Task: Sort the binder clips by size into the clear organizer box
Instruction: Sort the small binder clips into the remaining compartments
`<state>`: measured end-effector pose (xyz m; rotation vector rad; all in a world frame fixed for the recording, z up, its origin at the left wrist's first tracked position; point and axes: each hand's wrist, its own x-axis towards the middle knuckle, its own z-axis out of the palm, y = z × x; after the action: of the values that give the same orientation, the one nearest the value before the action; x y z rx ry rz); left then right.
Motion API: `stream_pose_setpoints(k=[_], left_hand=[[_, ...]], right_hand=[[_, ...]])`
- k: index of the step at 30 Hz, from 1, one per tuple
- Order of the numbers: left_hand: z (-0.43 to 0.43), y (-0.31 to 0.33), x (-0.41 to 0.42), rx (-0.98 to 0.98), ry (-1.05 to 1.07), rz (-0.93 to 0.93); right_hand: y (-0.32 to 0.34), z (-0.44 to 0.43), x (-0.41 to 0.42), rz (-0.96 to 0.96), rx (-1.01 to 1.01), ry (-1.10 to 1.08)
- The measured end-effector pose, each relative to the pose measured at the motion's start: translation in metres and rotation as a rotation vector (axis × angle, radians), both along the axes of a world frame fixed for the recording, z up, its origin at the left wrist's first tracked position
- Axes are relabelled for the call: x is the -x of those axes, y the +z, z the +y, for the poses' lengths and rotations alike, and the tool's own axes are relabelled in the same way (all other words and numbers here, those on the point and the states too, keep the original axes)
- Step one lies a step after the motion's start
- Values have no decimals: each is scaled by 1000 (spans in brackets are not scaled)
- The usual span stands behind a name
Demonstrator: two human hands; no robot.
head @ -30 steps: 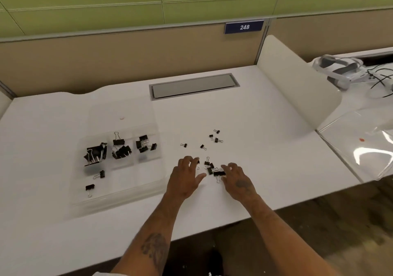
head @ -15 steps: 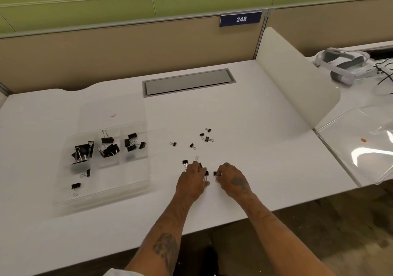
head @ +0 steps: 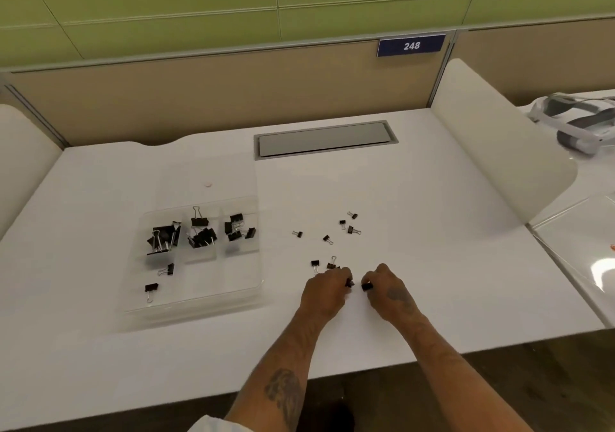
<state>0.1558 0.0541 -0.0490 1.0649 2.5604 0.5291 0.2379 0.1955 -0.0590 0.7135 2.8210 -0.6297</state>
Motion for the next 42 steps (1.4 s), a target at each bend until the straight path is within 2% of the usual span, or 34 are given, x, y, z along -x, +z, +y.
stream_pose_setpoints(k=[5, 10, 14, 17, 21, 25, 34, 42], left_hand=[[-15, 9, 15, -70, 40, -23], [-40, 17, 34, -108, 99, -17], [-63, 23, 46, -158, 163, -13], [-89, 27, 59, -216, 248, -15], [-133, 40, 79, -321, 375, 61], [-189, 58, 106, -404, 556, 107], [-306, 52, 140, -331, 739, 18], [-345, 41, 148, -256, 753, -36]], right_hand=[[-4, -2, 1, 29, -33, -20], [4, -6, 10, -9, -168, -20], [16, -14, 21, 114, -27, -183], [27, -31, 50, 251, 71, -209], [44, -76, 99, 427, 212, -150], [57, -141, 147, 514, 283, -30], [71, -274, 209, 449, 331, 251], [65, -318, 225, 389, 340, 295]])
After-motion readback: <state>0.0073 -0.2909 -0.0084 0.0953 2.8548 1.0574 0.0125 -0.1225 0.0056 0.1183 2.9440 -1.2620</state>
